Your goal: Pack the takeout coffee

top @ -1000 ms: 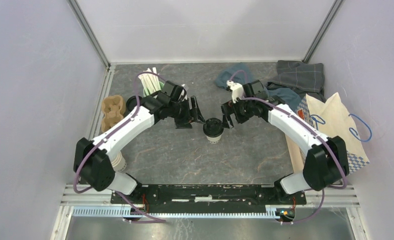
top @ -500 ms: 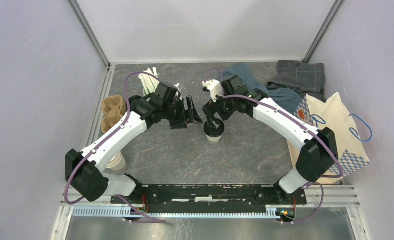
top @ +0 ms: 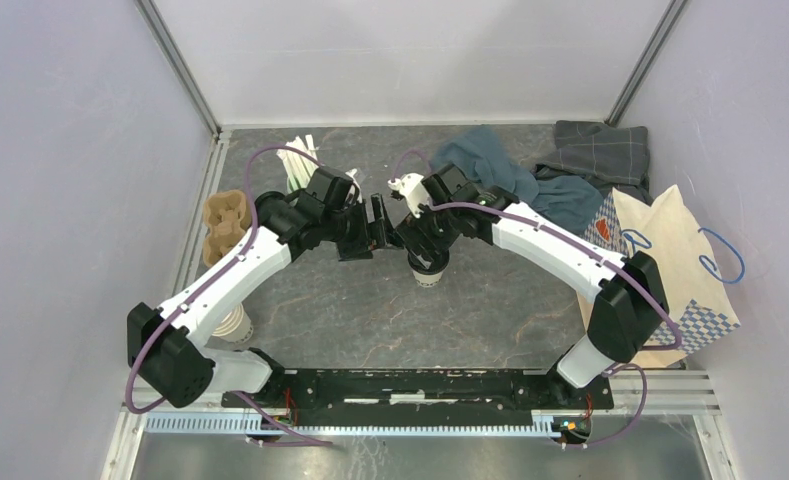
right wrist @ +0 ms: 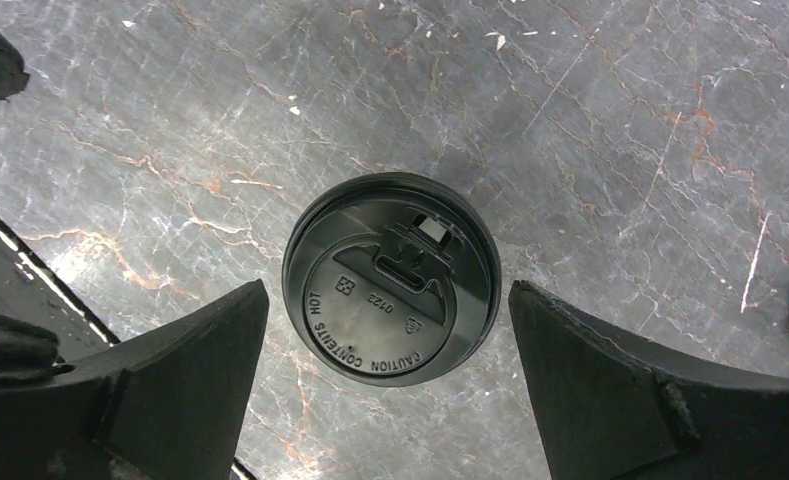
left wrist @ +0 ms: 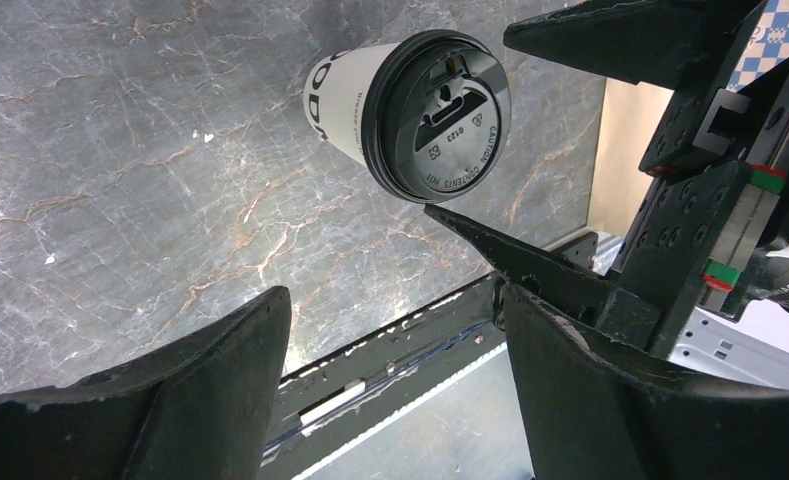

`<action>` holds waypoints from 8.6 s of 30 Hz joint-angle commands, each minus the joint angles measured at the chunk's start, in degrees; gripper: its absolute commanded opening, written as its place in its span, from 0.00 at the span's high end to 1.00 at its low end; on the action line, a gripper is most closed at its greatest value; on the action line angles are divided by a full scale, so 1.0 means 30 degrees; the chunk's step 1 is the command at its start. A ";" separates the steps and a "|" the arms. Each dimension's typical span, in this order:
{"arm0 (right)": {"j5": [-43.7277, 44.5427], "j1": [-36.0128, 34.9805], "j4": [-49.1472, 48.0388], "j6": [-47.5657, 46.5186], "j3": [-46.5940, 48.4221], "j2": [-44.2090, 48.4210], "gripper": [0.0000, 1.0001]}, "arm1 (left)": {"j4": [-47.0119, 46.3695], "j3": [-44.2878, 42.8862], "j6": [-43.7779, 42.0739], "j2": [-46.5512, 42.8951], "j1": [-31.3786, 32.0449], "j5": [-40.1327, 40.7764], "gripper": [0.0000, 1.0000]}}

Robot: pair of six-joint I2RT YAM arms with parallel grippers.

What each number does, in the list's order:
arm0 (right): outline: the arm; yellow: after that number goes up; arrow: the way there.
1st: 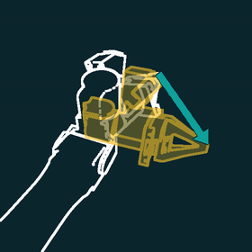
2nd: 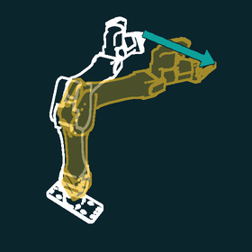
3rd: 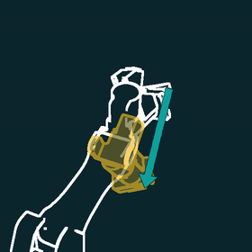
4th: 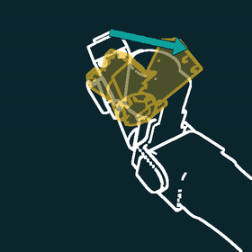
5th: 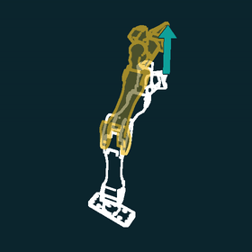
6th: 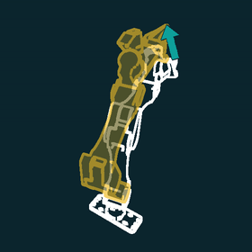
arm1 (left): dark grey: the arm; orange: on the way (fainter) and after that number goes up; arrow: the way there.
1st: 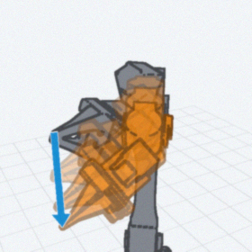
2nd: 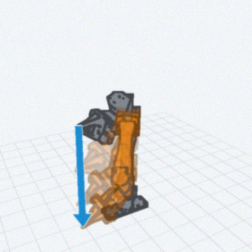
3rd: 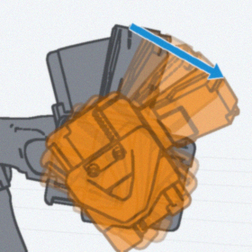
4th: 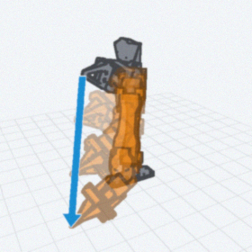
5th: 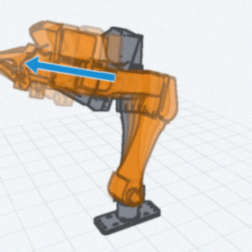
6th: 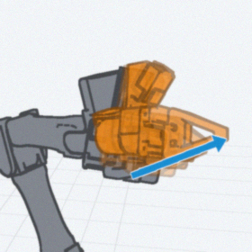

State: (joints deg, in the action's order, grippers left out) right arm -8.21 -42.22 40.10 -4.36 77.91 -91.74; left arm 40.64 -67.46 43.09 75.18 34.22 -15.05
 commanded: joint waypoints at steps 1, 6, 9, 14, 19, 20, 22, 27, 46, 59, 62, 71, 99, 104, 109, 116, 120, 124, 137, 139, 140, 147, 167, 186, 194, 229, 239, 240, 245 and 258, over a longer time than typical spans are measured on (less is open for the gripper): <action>0.1371 -0.0369 0.0030 -0.0048 0.0218 -0.0281 0.02 | -0.0100 -0.0167 -0.1000 -0.0190 0.0013 0.0036 0.16; 0.1326 -0.0594 -0.0005 0.0097 0.0121 -0.0489 0.02 | -0.0100 -0.0249 -0.1004 -0.0142 -0.0009 0.0061 0.16; 0.1363 -0.0715 -0.0070 0.0135 -0.0009 -0.0474 0.03 | -0.0100 -0.0139 -0.0990 -0.0185 -0.0009 0.0065 0.16; 0.1503 -0.0860 -0.0130 0.0179 -0.0238 -0.0670 0.06 | -0.0086 -0.0059 -0.1032 -0.0223 -0.0002 0.0109 0.15; 0.1647 -0.0963 -0.0284 0.0135 -0.0643 -0.0568 0.04 | -0.0100 0.0041 -0.1005 -0.0250 -0.0008 0.0145 0.15; 0.1708 -0.0986 -0.0338 0.0135 -0.0738 -0.0536 0.04 | -0.0100 0.0071 -0.1004 -0.0285 -0.0009 0.0174 0.15; 0.1792 -0.0994 -0.0407 0.0161 -0.0917 -0.0477 0.04 | -0.0099 0.0126 -0.1004 -0.0328 -0.0009 0.0236 0.15; 0.2243 -0.0977 -0.0716 0.0137 -0.1394 -0.0445 0.08 | -0.0100 0.0221 -0.0932 -0.0372 -0.0025 0.0303 0.15; 0.3839 -0.1651 -0.3204 0.0602 -0.7860 0.0301 0.19 | -0.0100 0.1536 -0.0554 -0.1241 -0.0038 0.0577 0.15; 0.6437 -0.0210 -0.2918 0.0780 -0.6574 0.0862 0.17 | -0.0097 0.1341 -0.0294 -0.1421 -0.0038 0.0916 0.14; 0.6862 0.0396 -0.3492 0.0873 -0.6934 0.1249 0.17 | -0.0100 0.1255 -0.0327 -0.1365 -0.0038 0.0886 0.14; 0.8078 0.3575 -0.5982 0.1424 -0.8252 0.1444 0.17 | -0.0078 0.0800 -0.0533 -0.0853 -0.0038 0.0504 0.14; 0.7316 0.6431 -0.6120 0.1278 -0.4292 0.0072 0.02 | 0.0075 0.0397 -0.1033 -0.0259 -0.0021 -0.0641 0.14; 0.7429 0.6450 -0.5954 0.1300 -0.4041 0.0191 0.02 | 0.0046 0.0396 -0.1063 -0.0315 -0.0031 -0.0665 0.14; 0.6906 0.6783 -0.6184 0.1419 -0.4049 0.0037 0.06 | 0.0075 0.0448 -0.1150 -0.0438 -0.0038 -0.0696 0.14; 0.3135 0.8309 -0.5182 0.2477 -0.2243 -0.1263 0.22 | 0.0075 0.0712 -0.1121 -0.0770 -0.0038 -0.0638 0.14; 0.0995 0.9135 -0.3437 0.3594 -0.0948 -0.1651 0.22 | 0.0075 0.0771 -0.1150 -0.0758 -0.0038 -0.0580 0.14; -0.0903 0.9981 -0.1697 0.4286 -0.0248 -0.1882 0.23 | 0.0049 0.0785 -0.1151 -0.0711 -0.0026 -0.0609 0.14; -0.3080 1.0988 0.4223 0.3699 0.3587 -0.4803 0.22 | -0.0712 0.1091 -0.0963 -0.0259 -0.0032 -0.1195 0.14; -0.3103 1.0995 0.5167 0.3531 0.4044 -0.5062 0.22 | -0.0759 0.1122 -0.0917 -0.0274 -0.0038 -0.1209 0.14; -0.3118 1.1027 0.5250 0.3561 0.4073 -0.5029 0.22 | -0.0787 0.1151 -0.0891 -0.0259 -0.0038 -0.1222 0.14; -0.3772 1.1194 0.2908 0.3815 0.3513 -0.4253 0.22 | -0.1878 0.1214 -0.0802 0.0568 -0.0029 -0.1520 0.14; -0.4486 1.1169 0.0242 0.3726 -0.3493 0.4717 0.22 | -0.7400 -1.3573 -0.3541 1.6954 -0.0411 0.0591 0.12; -0.4707 1.1173 0.0139 0.3607 -0.4196 0.5670 0.22 | -0.9990 -1.3179 -0.1624 1.7368 -0.0709 -0.2718 0.98; -0.3034 1.1114 0.0722 0.3110 -0.4072 0.5789 0.21 | 0.3812 -1.6268 -0.6595 1.4938 0.3019 0.6159 0.98; -0.6474 0.5686 0.1369 0.4725 -0.1727 0.2243 0.19 | 0.3862 -0.7827 -0.4315 0.3858 0.4982 0.5673 0.18; -0.6238 0.4200 0.2294 0.5748 0.1766 -0.1419 0.18 | -0.0113 -0.1221 -0.2132 -0.0241 0.1133 0.1229 0.16; -0.6163 0.4049 0.2531 0.5706 0.1976 -0.1670 0.18 | -0.0329 -0.1013 -0.1984 -0.0332 0.1133 0.1111 0.16; -0.5629 0.3439 0.3335 0.5520 0.3097 -0.2674 0.18 | -0.1025 -0.0276 -0.1508 -0.0455 0.1104 0.0419 0.16; -0.4017 0.2333 0.4489 0.5172 0.3475 -0.3234 0.15 | -0.0919 0.0500 -0.2000 -0.0754 0.0914 0.0479 0.16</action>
State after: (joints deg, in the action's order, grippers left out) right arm -22.17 -34.83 52.86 11.18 87.22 -101.23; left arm 40.05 -66.70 36.42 74.54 37.32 -12.56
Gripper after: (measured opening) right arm 0.845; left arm 0.839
